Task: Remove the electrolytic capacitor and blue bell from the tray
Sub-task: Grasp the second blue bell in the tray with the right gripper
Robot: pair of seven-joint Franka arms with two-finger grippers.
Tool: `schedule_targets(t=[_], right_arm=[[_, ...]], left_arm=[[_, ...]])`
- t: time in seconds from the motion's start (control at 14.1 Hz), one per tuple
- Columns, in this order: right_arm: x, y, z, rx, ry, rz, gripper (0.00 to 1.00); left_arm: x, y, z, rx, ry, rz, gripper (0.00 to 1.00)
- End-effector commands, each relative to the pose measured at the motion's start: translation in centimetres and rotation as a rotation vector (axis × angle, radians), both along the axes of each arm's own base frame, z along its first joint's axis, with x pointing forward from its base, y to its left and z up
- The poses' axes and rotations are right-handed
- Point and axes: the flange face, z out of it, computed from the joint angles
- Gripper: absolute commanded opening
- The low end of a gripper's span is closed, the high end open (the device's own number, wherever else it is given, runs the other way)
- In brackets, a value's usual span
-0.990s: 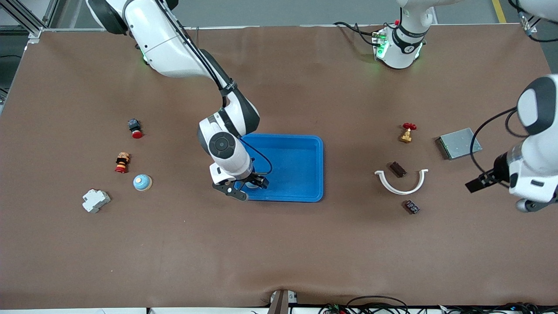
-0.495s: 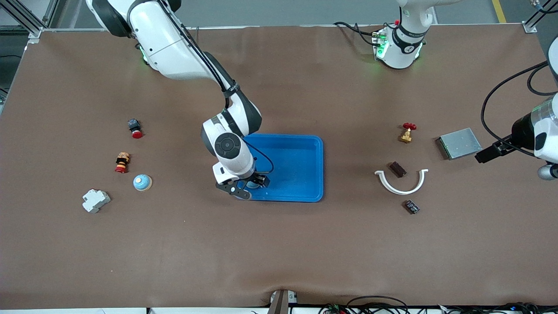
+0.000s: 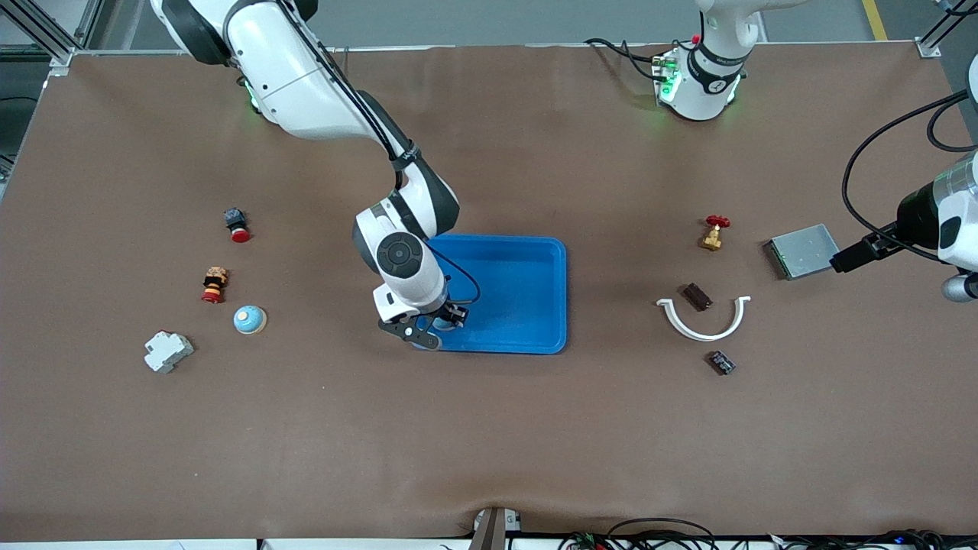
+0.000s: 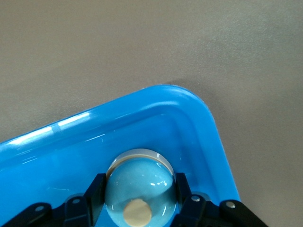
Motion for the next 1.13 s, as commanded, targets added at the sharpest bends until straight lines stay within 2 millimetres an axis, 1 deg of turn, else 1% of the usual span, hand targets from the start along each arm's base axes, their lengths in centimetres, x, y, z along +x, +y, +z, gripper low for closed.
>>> schedule_targets(t=[0.0,0.07,0.28,0.42,0.49,0.57,0.64,0.78,0.85,0.92,0.99,1.06], right_arm=[[0.3,0.5,-0.3,-0.009,-0.012,0.002,0.19],[0.2,0.6,-0.3,-0.009,-0.012,0.004,0.17],[0.0,1.1,0.2,-0.009,-0.011,0.013,0.17],[0.4,1.7,2.0,0.003,-0.023,0.018,0.17],[0.2,1.7,2.5,-0.021,0.014,0.024,0.17],[0.5,1.9,3.9,-0.031,0.031,0.028,0.17],[1.1,1.6,5.1,-0.044,0.055,0.026,0.17],[1.9,0.4,7.1,-0.067,0.086,0.076,0.17],[2.3,-0.9,7.8,-0.077,0.106,0.117,0.16],[3.2,-2.5,9.4,-0.069,0.102,0.152,0.17],[4.1,-4.7,10.5,-0.064,0.109,0.192,0.17],[4.7,-6.9,11.7,-0.061,0.127,0.235,0.17]], left_arm=[[-0.8,0.2,0.5,-0.018,0.004,-0.039,1.00],[-0.8,0.1,0.7,-0.018,0.001,-0.041,1.00],[-0.8,-0.1,1.5,-0.017,-0.014,-0.062,1.00],[-1.2,-0.2,2.7,-0.017,-0.026,-0.071,1.00],[-1.8,-0.2,3.4,-0.013,-0.026,-0.074,1.00],[-2.2,-0.4,3.7,-0.012,-0.013,-0.079,1.00],[-2.6,-0.6,3.8,-0.014,0.001,-0.103,1.00],[-3.8,-0.9,4.8,-0.012,-0.006,-0.162,1.00],[-4.7,-1.2,4.8,-0.008,-0.002,-0.173,1.00],[-5.3,-1.6,5.1,-0.003,-0.004,-0.190,1.00],[-5.7,-1.7,5.4,0.000,-0.004,-0.234,1.00],[-5.8,-1.2,5.5,-0.002,0.001,-0.258,1.00]])
